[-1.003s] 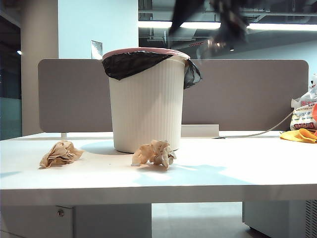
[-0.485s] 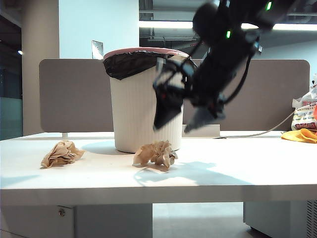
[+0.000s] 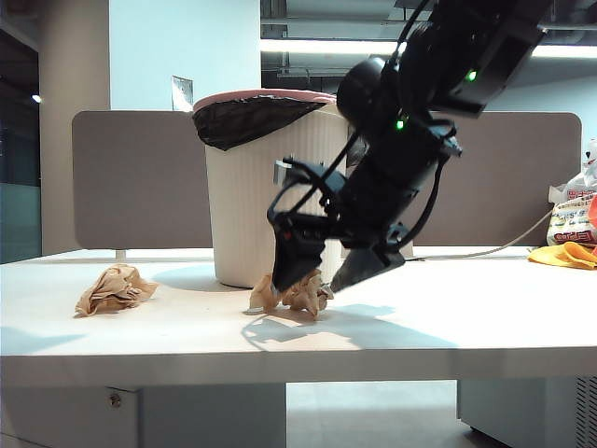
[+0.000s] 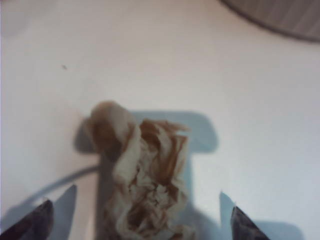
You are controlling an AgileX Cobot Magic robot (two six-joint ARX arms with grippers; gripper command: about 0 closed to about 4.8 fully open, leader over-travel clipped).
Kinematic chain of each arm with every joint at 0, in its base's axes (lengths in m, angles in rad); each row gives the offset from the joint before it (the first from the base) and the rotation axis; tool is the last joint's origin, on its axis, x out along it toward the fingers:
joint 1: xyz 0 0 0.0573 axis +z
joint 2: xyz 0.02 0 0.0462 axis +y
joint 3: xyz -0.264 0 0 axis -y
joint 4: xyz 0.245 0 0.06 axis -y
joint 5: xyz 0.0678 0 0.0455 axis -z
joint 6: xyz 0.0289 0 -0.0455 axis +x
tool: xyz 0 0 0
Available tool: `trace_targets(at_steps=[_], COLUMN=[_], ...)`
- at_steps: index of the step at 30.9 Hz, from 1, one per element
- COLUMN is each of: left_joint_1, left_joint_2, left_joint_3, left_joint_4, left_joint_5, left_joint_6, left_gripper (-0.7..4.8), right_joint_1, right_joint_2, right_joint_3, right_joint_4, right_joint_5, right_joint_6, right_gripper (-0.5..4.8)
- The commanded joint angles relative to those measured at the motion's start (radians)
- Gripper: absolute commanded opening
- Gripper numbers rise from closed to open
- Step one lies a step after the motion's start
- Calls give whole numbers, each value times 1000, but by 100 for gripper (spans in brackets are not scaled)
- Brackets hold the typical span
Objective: Pick up all the trash on the table and put it in the trash can.
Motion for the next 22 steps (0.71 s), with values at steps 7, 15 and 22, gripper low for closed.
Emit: trace_targets(at_steps=[7,15,22], left_joint_1=[-3,-2,-2], left_joint_2=[2,2,2], left_joint_3=[-1,-1,0], left_joint_4=[2,10,143], left_joint_5=[0,-1,-9], left_joint_6=[2,17,100], left_gripper=[-5,-5,-5], right_joint_1=[-2,0,-2], right_joint_2=[6,-80,-246], right_joint_3=[4,135,373], right_joint_4=[11,-143,-237], right_joint_5=[58,72,72], right_joint_6=[-71,-85,-85], right_gripper=[9,-2,-2])
